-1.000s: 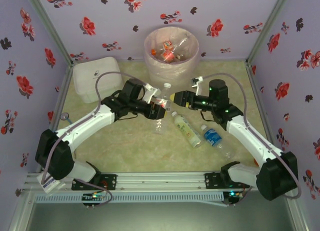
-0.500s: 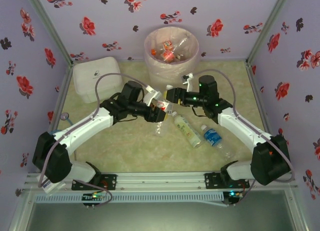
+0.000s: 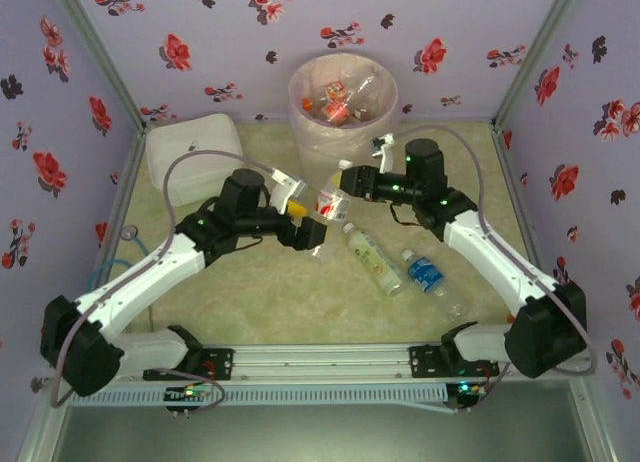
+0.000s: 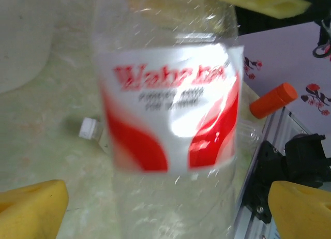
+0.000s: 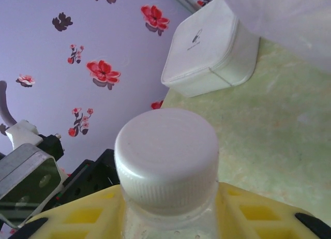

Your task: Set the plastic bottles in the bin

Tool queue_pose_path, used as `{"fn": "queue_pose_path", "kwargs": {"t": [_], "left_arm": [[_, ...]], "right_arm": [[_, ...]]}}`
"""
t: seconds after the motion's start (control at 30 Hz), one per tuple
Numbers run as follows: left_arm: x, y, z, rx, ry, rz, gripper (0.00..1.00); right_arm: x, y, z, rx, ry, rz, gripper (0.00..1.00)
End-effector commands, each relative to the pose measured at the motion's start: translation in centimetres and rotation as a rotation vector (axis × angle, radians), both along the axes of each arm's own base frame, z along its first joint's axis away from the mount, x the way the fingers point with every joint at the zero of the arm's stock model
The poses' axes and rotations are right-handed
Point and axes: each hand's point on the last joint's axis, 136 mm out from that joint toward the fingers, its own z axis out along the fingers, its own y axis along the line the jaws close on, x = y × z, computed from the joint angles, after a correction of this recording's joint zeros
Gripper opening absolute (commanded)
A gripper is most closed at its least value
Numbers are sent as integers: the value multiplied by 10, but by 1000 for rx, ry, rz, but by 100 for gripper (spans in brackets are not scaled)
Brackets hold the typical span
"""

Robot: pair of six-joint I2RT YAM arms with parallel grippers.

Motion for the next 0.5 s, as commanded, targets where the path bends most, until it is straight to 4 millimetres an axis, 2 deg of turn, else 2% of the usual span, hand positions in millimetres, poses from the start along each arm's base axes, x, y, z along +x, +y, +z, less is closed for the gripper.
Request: {"fn": "queue_pose_path", "kwargs": {"t": [0.0,0.1,0.23,0.33,0.4,0.47], "left_arm": [[3,13,14,-19,-68,58,100],[4,26,14,-14,-64,111,100],[14,43,2,13,-33,219,100],[29,59,-18,47,39,346,100],[39,71,-36,91,91,441,100],[42,78,-52,126,137,495,100]], "right_arm": [[-5,-23,52,-38,-160,-50,41],[-4,-45,90,-63,-267,-121,37],[13,-82,155,-74,-438,-304,32],[33,-103,199,-70,-554,-471,27],[51,-114,218,-54,-600,-569,25],[73,-121,228,-39,-614,-653,24]]}}
